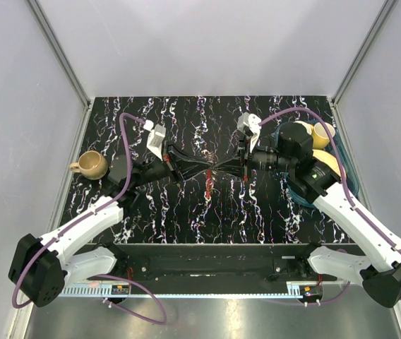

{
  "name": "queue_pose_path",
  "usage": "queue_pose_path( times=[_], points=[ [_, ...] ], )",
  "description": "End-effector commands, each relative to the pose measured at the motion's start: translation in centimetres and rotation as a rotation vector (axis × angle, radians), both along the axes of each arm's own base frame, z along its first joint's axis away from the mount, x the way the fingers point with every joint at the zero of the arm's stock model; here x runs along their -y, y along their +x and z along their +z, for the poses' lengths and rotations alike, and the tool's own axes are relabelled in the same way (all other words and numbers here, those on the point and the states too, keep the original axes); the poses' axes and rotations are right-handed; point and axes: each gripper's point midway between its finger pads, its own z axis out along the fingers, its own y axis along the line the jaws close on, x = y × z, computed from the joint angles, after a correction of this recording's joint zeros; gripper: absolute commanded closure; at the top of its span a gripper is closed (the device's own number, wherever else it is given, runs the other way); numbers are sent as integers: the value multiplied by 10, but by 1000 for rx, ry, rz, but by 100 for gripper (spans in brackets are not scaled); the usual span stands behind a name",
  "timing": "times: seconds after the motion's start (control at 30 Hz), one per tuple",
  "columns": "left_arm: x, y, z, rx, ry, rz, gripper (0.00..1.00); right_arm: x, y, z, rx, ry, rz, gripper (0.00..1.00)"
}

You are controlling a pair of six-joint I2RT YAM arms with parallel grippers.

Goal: Remove the keys from the keyring

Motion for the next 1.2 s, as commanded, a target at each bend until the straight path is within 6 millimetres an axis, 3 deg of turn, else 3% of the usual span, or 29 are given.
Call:
queue_pose_path(
  times=[0.0,0.13,0.3,0.97,1.0,1.03,1.07,1.17],
  points=[
    [-12,-6,51,113,-171,46,100,-4,3,6,10,61,-17,92],
    [-13,-13,57,127,-217,9,100,1,10,15,33,108,-87,87],
    [-12,-19,49,129,-212,-28,100,2,9,39,102,204,-92,82],
    [-11,-26,46,138,-217,-71,100,-13,-1,37,112,269,37,79],
    [-11,-26,45,140,-213,-72,100,-13,-1,36,123,264,41,81],
    [-11,-26,44,138,-210,-71,100,-13,-3,35,127,261,50,94],
    [-11,-25,43,137,-209,-65,100,-13,-7,34,132,257,69,99],
    [-11,-23,41,134,-198,-50,100,-10,-14,37,167,268,92,100]
  ],
)
